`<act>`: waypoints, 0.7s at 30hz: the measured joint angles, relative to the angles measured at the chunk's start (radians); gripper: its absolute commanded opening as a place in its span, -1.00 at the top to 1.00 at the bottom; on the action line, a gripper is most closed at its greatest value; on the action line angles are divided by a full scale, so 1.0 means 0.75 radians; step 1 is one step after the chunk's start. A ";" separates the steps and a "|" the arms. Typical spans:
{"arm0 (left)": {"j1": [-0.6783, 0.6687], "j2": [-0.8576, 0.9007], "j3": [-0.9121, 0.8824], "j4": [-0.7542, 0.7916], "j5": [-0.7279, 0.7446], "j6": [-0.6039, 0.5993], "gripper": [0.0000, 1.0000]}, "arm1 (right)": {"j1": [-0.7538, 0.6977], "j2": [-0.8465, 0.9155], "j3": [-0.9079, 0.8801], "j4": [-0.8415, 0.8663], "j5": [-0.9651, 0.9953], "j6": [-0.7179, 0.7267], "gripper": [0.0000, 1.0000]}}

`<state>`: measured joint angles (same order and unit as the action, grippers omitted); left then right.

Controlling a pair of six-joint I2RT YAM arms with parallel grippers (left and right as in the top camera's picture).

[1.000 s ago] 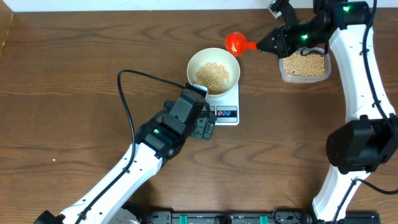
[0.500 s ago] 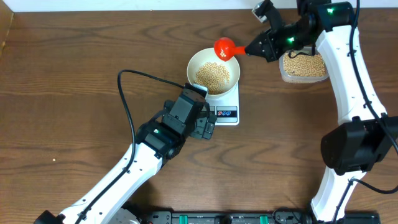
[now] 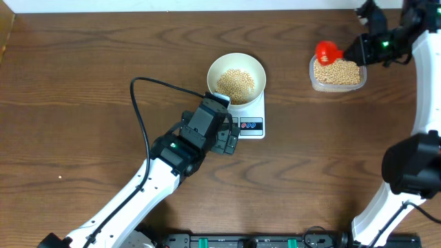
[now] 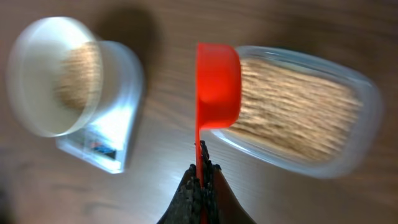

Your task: Scoop item into bowl and weigh 50g on scale

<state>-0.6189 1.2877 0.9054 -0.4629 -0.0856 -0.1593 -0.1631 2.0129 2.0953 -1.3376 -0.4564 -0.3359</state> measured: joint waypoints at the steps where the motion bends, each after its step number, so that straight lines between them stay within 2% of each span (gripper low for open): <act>1: 0.000 0.000 0.000 0.000 0.000 0.000 -0.99 | 0.001 -0.016 0.000 0.007 0.053 0.015 0.97; 5: 0.000 0.000 0.000 0.000 0.000 0.000 -0.99 | 0.037 -0.082 0.001 0.018 0.296 0.062 0.97; 14: 0.000 0.000 0.000 -0.001 0.000 0.000 -0.99 | 0.340 -0.073 0.004 0.012 0.952 0.125 0.97; 21: 0.000 0.000 0.000 -0.001 0.000 0.000 -0.99 | 0.356 -0.072 0.004 0.039 1.095 0.131 0.98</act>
<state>-0.6189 1.2877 0.9054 -0.4633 -0.0856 -0.1593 0.1040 1.9587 2.0983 -1.3087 0.3649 -0.2379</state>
